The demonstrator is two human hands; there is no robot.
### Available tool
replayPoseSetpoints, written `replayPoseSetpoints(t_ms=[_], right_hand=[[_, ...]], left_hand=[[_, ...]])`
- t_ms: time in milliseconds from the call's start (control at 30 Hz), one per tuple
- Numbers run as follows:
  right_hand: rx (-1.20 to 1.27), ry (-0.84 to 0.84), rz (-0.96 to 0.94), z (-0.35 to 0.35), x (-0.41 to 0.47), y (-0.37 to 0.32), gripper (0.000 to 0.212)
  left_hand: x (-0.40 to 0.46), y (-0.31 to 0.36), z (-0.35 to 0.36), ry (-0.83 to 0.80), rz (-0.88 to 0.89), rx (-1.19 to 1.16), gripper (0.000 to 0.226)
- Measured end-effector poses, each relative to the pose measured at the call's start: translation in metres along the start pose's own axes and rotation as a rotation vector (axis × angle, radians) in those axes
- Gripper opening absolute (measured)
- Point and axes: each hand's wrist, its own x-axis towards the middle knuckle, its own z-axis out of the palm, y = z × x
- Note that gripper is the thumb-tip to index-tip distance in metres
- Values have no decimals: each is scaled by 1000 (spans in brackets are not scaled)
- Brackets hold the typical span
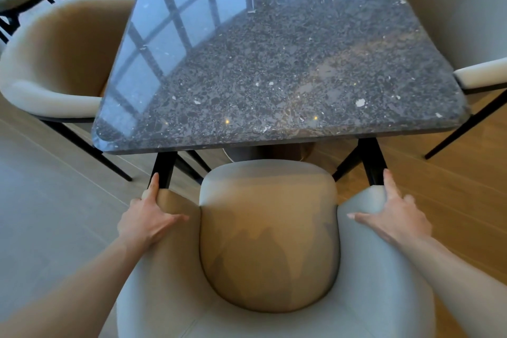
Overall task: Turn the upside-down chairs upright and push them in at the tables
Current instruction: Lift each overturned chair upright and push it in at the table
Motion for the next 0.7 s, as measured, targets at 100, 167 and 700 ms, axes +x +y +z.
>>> replayPoseSetpoints(t_ms=[100,167,700], right_hand=[[-2,-10,14,0,3,1,127],[9,-20,13,1,5,3,120],[51,-36,-29,-23,39,23,116]], left_hand=[[2,-1,0,-2,-9,-3,128],[4,-3,1,-6,-14,-30,124],[16,7,15,-20,31,-118,122]])
